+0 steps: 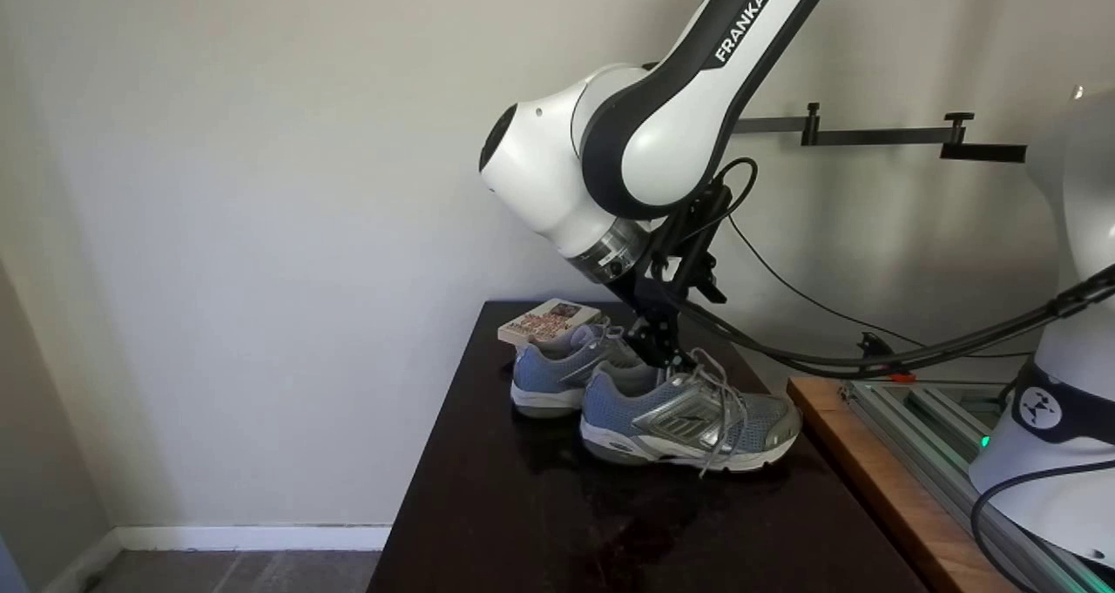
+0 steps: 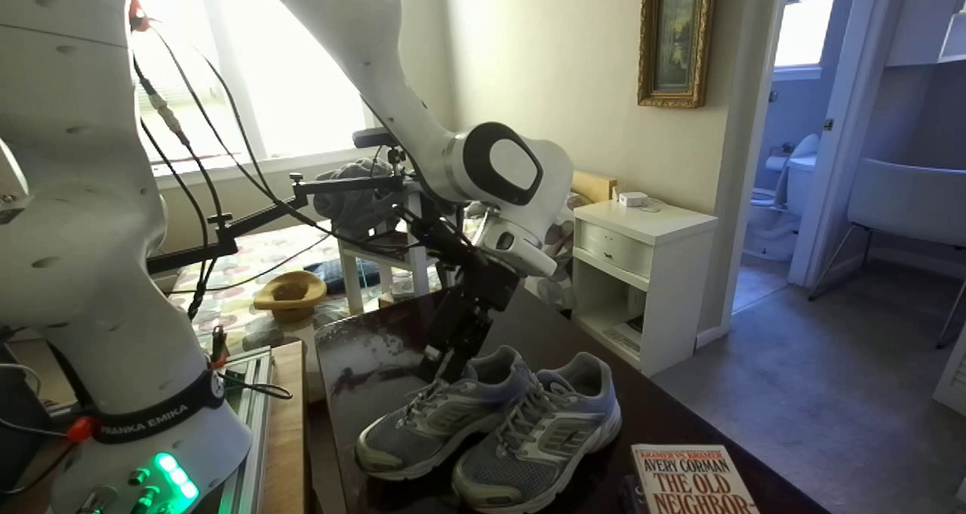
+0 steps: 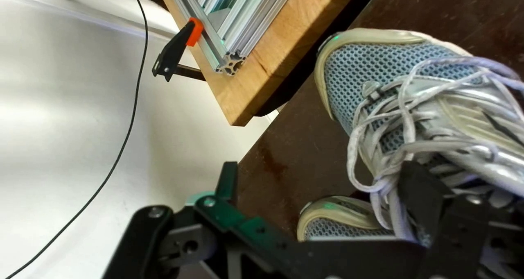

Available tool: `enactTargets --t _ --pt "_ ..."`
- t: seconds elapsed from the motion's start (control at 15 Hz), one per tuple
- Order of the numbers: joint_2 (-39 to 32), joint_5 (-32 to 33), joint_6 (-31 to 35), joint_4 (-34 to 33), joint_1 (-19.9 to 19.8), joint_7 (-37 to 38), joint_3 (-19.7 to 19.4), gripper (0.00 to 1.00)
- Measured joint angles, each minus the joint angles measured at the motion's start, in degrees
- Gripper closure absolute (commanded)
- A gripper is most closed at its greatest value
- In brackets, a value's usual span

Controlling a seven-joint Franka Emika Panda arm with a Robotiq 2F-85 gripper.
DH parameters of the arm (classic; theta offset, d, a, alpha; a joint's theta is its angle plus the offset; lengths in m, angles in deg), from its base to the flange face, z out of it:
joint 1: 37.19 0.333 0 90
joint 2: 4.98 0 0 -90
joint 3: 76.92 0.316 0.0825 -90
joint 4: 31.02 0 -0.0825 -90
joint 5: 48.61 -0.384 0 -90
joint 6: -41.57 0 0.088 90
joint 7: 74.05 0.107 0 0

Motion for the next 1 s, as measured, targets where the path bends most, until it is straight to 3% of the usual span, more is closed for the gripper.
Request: enactTargets --t 1.0 --pt "0.00 -0.03 2.48 0.26 0.21 0.27 1.09 0.00"
